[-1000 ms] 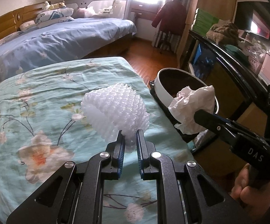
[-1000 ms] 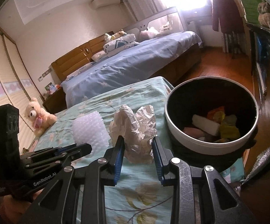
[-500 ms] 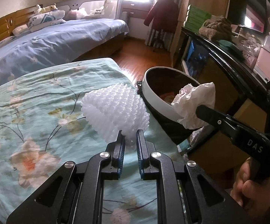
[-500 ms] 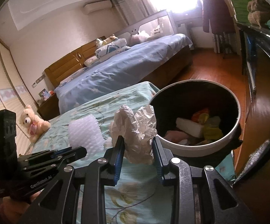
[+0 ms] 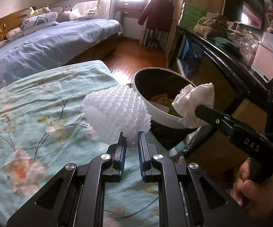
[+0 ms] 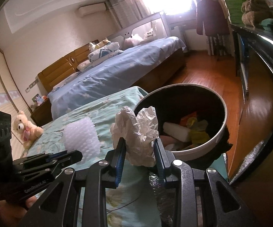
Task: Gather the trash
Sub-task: 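Carry the foam sleeve and tissue over the bin and lower them in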
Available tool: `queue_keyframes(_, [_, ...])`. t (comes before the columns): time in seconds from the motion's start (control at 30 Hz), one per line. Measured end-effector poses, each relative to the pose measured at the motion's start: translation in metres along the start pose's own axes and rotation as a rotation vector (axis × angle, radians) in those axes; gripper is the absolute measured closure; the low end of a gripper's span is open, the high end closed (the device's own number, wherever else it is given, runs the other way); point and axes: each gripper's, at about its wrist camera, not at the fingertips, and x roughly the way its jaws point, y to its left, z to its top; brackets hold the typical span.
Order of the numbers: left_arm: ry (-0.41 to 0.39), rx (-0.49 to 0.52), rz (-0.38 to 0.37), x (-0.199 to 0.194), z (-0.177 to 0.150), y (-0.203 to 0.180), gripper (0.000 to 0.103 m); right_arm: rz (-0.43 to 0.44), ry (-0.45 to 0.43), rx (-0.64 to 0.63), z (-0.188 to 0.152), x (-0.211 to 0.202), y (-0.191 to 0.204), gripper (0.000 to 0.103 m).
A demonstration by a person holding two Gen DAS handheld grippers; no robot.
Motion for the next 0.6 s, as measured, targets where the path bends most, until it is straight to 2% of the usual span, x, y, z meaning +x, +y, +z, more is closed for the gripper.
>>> queue_keyframes(0.6, [0.013,0.062,-0.036,0.017,0.017,-0.027,0.092,-0.085,-0.02,0.008,0.008,0.001,-0.025,0.072])
